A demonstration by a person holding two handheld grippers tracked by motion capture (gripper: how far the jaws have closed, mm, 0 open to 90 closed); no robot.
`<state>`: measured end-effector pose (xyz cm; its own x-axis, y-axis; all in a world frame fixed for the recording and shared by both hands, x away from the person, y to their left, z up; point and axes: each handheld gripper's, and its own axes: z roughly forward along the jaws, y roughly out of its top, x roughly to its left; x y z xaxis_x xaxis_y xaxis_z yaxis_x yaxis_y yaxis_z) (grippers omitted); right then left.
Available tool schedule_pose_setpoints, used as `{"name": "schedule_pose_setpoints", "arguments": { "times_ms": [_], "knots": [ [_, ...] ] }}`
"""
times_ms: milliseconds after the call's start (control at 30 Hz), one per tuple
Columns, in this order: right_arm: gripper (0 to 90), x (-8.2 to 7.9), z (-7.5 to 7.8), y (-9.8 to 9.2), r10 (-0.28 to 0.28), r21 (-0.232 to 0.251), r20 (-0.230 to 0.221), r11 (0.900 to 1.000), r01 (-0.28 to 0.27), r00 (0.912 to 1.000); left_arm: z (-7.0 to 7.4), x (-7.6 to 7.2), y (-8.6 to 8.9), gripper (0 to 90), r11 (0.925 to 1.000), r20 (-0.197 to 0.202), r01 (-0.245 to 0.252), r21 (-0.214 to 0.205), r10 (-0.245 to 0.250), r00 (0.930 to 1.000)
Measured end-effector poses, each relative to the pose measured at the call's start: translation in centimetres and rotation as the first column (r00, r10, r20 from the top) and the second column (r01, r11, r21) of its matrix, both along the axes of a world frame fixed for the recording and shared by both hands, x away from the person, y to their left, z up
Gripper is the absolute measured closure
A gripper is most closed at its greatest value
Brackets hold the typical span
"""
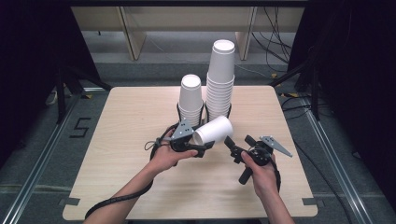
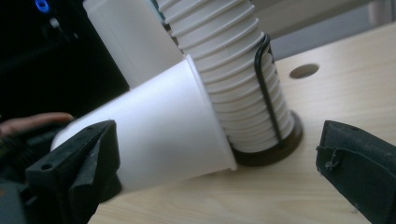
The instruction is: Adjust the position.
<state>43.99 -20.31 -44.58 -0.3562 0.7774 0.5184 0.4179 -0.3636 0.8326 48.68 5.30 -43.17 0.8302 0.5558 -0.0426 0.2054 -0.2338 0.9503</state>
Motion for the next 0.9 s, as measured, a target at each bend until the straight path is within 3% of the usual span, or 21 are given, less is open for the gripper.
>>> {"name": "schedule_pose_setpoints", "arguments": {
  "times_ms": [33, 100, 133, 167, 200, 233, 267, 333, 367, 400, 500, 700, 767, 800, 833, 900],
  "knots": [
    [0.7, 0.0, 0.0, 0.0, 0.0, 0.0, 0.0, 1.0, 0.0, 1.0, 0.0, 0.0, 0.0, 23.8, 1.0, 0.0, 0.0, 0.0, 0.0, 1.0],
    [0.7, 0.1, 0.0, 0.1, 0.006, 0.075, -0.031, 0.9972, -0.004, 0.9995, 0.0, 0.1, 0.0, 23.8, 1.0, 0.007, 0.008, -0.003, -0.008, 0.9999],
    [0.7, 0.1, -0.1, 0.1, 0.003, 0.09, -0.042, 0.9959, 0.001, 0.9991, 0.0, -0.1, -0.1, 23.7, 1.0, -0.007, -0.004, -0.008, 0.004, 1.0],
    [0.7, 0.2, -0.3, 0.0, 0.013, 0.133, -0.048, 0.991, -0.007, 0.9988, -0.1, -0.4, -0.3, 23.7, 0.9994, -0.05, -0.016, -0.03, 0.014, 0.9987],
    [0.7, 0.2, -0.3, 0.0, 0.013, 0.133, -0.048, 0.991, -0.007, 0.9988, -0.1, -0.4, -0.3, 23.8, 0.9994, -0.05, -0.016, -0.03, 0.014, 0.9987],
    [0.7, 0.2, -0.3, 0.0, 0.013, 0.16, -0.062, 0.987, -0.003, 0.998, 0.0, -0.3, -0.2, 23.8, 0.9998, -0.029, -0.014, -0.015, 0.014, 0.9995],
    [0.7, 0.3, -0.5, 0.1, 0.013, 0.203, -0.077, 0.9793, 0.003, 0.9969, 0.1, 0.2, 0.0, 23.8, 0.9999, 0.019, 0.006, 0.016, -0.006, 0.9998],
    [0.6, 0.4, -0.7, 0.1, 0.017, 0.213, -0.076, 0.9772, 0.0, 0.997, 0.1, 0.1, -0.1, 23.8, 1.0, 0.016, 0.003, 0.006, -0.003, 0.9999],
    [0.6, 0.3, -0.6, 0.2, 0.024, 0.245, -0.102, 0.9696, 0.001, 0.9945, 0.1, 0.1, -0.1, 23.8, 1.0, 0.016, 0.004, 0.005, -0.004, 0.9999],
    [0.6, 0.4, -0.8, 0.2, 0.025, 0.254, -0.104, 0.9673, 0.002, 0.9943, 0.1, 0.1, -0.2, 23.8, 1.0, 0.014, -0.001, 0.003, 0.001, 0.9999],
    [0.6, 0.6, -1.0, 0.5, 0.029, 0.322, -0.129, 0.9466, 0.015, 0.9913, 0.2, 0.2, -0.2, 23.8, 1.0, 0.008, -0.001, -0.005, 0.001, 1.0],
    [0.6, 0.6, -1.2, 0.8, 0.029, 0.339, -0.143, 0.9404, 0.022, 0.9893, 0.1, 0.2, -0.3, 23.7, 1.0, 0.015, 0.002, -0.001, -0.002, 0.9999],
    [0.6, 0.6, -1.1, 1.0, 0.033, 0.374, -0.166, 0.9267, 0.032, 0.9855, 0.1, 0.1, -0.4, 23.7, 1.0, 0.011, -0.003, -0.004, 0.003, 0.9999],
    [0.6, 0.6, -1.1, 1.0, 0.033, 0.377, -0.168, 0.9255, 0.033, 0.9852, 0.1, 0.2, -0.4, 23.8, 1.0, 0.019, 0.003, 0.001, -0.003, 0.9998],
    [0.6, 0.8, -1.3, 0.9, 0.024, 0.364, -0.145, 0.9309, 0.031, 0.9891, 0.1, 0.2, -0.4, 23.7, 1.0, 0.02, 0.001, 0.0, -0.001, 0.9998],
    [0.6, 0.7, -1.2, 1.0, 0.047, 0.396, -0.179, 0.9179, 0.028, 0.9828, 0.0, 0.2, -0.5, 23.8, 0.9999, 0.017, 0.0, -0.014, 0.0, 0.9999]
  ]
}}
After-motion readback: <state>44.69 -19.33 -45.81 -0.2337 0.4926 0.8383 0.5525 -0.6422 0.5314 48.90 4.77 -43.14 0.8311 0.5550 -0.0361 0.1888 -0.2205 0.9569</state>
